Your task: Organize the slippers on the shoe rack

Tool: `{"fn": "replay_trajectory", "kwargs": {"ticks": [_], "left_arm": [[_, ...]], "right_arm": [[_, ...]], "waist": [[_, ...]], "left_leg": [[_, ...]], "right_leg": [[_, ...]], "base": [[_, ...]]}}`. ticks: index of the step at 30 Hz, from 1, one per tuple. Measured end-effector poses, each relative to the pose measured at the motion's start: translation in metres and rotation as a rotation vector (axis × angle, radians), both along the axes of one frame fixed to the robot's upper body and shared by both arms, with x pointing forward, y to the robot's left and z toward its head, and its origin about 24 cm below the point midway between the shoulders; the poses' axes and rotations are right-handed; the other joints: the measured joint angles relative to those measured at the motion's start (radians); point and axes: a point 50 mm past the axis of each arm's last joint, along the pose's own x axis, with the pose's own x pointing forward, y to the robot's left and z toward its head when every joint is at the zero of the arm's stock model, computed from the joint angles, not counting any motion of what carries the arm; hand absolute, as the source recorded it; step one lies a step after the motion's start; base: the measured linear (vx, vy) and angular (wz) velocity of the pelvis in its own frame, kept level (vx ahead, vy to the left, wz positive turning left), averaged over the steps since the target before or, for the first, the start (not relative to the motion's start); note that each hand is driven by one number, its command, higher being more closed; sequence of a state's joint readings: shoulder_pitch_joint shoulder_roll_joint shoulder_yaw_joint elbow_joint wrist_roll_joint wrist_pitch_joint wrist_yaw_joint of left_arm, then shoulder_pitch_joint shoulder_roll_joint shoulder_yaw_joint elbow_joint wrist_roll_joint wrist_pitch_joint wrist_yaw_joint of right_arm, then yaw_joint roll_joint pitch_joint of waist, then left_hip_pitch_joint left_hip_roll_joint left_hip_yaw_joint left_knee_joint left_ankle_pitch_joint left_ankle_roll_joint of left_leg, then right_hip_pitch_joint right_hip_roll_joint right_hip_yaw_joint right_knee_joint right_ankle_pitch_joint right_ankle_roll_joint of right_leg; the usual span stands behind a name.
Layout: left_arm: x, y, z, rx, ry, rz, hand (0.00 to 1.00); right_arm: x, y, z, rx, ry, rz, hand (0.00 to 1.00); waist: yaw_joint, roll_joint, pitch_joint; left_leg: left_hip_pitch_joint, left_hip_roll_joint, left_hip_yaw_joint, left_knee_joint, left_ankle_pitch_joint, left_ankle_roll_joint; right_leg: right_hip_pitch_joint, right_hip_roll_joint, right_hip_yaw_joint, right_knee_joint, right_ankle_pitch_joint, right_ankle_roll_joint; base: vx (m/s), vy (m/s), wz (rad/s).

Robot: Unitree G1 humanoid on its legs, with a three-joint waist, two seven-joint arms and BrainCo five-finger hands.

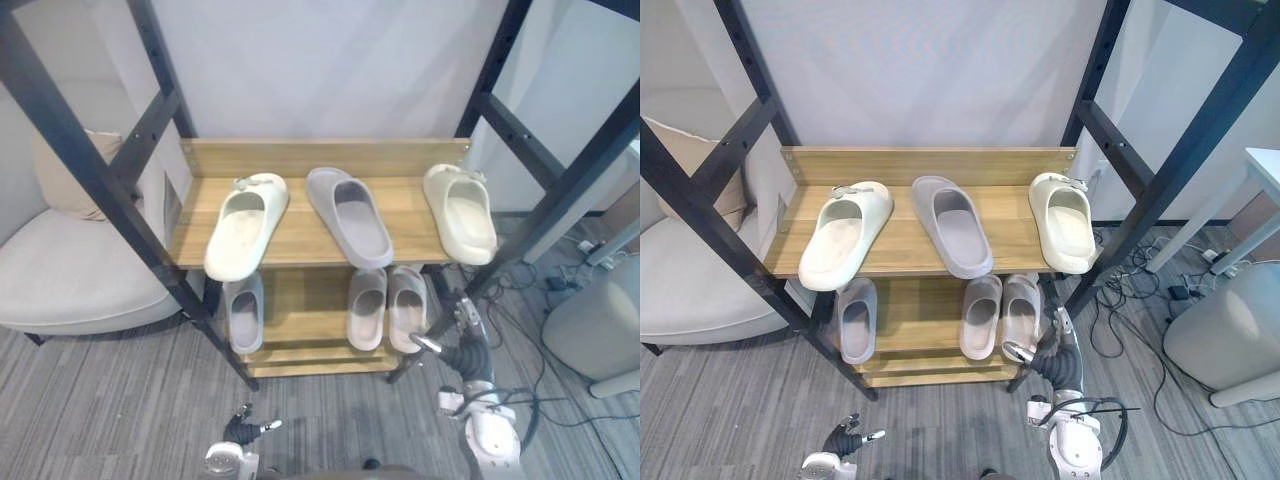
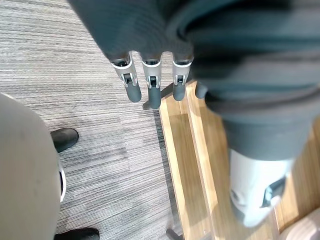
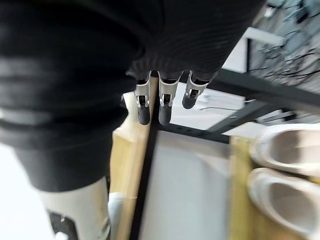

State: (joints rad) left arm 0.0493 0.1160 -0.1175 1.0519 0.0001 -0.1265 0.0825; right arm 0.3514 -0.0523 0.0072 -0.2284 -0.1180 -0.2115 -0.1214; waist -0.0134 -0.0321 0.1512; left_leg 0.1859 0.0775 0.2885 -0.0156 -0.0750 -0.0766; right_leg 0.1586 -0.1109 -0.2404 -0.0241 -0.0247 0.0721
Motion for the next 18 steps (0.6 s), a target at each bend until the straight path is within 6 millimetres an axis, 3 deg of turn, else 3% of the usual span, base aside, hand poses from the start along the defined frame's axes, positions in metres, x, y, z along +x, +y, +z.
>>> {"fn": "replay_trajectory", "kwargs": {"ticks": [4,7,10,18], "left_arm": [[0.0,0.0,0.0,-0.002,0.001,-0.001,0.0],[0.0,-0.001,0.0,-0.007,0.0,-0.004,0.0],[0.0,-0.001,0.0,-0.014,-0.003,-0.007,0.0],[0.001,-0.001,0.001,-0.028,-0.014,-0.006,0.0]], "right_arm": [[0.015,0.003,0.021,-0.021,-0.103,0.025,0.0],[0.025,0.004,0.056,-0.06,-0.269,0.055,0.0],[0.034,0.0,0.078,-0.102,-0.371,0.069,0.0],[0.058,-0.008,0.113,-0.143,-0.51,0.089,0.0]], "waist": [[0.005,0.001,-0.004],[0.007,0.002,-0.005],[0.008,0.002,-0.005],[0.013,0.002,-0.006]], "left_leg": [[-0.001,-0.001,-0.002,0.0,0.0,0.0],[-0.007,-0.001,-0.007,0.0,0.0,0.0],[-0.012,-0.001,-0.023,0.0,0.001,0.001],[-0.028,-0.008,-0.041,-0.002,0.004,0.006]], "right_leg": [[0.0,0.0,-0.001,0.001,0.0,0.0],[0.001,-0.001,-0.005,0.002,0.0,0.0],[0.005,-0.002,-0.015,0.003,0.0,0.001],[-0.002,-0.007,-0.029,0.003,-0.001,0.003]], "base": [[0.0,0.0,0.0],[0.01,-0.009,0.03],[0.01,-0.012,0.12],[-0.01,-0.006,0.07]]}}
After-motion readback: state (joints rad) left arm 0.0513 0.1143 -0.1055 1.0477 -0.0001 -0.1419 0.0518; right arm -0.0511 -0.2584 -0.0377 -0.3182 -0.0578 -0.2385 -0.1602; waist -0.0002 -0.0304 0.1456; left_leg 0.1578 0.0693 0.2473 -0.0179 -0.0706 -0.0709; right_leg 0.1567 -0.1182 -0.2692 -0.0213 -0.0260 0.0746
